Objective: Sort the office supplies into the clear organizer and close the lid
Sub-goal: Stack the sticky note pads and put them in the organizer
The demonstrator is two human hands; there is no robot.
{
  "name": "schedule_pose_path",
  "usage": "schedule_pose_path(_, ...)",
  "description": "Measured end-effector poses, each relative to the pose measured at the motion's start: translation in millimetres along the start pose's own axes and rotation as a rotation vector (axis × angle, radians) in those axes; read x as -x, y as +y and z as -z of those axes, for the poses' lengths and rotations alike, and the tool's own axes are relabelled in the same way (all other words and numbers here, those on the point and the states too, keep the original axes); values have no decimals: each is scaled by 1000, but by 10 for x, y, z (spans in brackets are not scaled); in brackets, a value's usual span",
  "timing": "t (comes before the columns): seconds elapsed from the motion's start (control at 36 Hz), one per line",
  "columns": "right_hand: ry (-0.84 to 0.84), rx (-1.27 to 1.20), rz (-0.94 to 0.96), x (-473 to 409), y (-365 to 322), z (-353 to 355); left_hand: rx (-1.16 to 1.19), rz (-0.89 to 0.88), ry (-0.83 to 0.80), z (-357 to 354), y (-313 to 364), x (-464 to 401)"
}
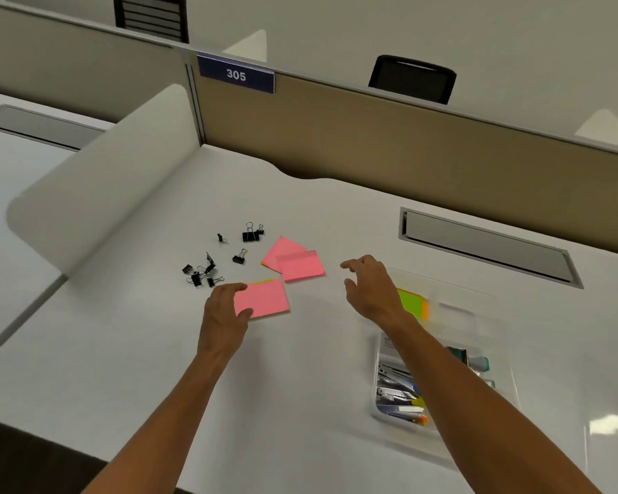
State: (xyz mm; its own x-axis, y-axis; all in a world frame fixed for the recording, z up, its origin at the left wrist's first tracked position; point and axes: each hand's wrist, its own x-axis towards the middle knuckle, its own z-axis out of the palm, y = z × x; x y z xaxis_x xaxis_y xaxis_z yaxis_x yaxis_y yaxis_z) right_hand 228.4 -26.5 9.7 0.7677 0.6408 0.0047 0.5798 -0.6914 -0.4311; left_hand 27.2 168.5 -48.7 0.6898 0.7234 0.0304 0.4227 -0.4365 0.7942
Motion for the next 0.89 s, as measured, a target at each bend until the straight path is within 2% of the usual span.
schedule_pose_path(0.31, -113, 6, 30, -125, -461, -445, -123, 48, -166, 171, -287, -256)
schedule_pose_path(0.5, -182, 49, 19, -214, -591, -558, -177, 38, -282, 49, -197, -399)
schedule_pose_path(0.89, -340, 239, -9, -638, -602, -679, -396, -98, -396, -153, -215, -490)
